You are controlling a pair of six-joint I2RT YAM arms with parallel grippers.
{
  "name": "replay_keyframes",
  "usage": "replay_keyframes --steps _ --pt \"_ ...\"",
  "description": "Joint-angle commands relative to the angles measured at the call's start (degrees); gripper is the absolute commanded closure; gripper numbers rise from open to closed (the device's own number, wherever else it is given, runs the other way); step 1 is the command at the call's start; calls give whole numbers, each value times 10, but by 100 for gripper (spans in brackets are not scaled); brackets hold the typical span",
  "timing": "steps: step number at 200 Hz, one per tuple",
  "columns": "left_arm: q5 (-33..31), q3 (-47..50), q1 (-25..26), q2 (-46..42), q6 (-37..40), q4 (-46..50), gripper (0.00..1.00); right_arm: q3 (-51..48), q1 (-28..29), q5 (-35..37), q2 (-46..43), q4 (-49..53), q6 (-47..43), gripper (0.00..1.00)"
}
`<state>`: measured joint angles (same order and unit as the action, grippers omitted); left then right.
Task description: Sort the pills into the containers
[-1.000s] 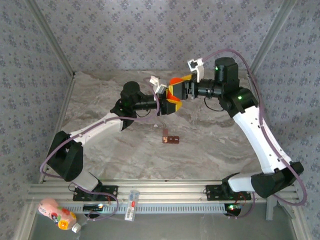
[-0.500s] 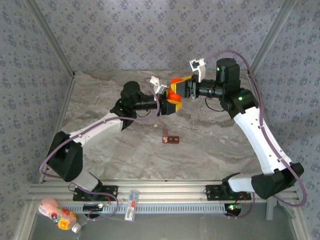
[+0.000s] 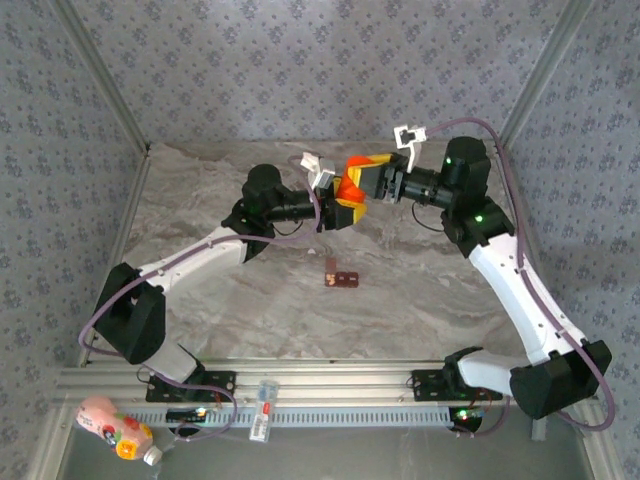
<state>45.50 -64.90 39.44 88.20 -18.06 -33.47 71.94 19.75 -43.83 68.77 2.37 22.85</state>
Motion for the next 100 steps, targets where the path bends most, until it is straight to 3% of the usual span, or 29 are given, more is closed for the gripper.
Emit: replay_keyframes --steps 1,21,53,100 --pt "-17 -1 -2 -37 -12 -80 100 -8 0 -17 -12 -49 7 70" --pt "-21 -3 -2 -37 -15 -87 100 11 -1 -57 -1 -27 -20 70" --pt "-61 9 6 -41 -21 -122 100 13 6 -17 10 -55 23 71" --pt "-138 14 32 -43 22 -118 100 14 105 178 9 -37 27 75"
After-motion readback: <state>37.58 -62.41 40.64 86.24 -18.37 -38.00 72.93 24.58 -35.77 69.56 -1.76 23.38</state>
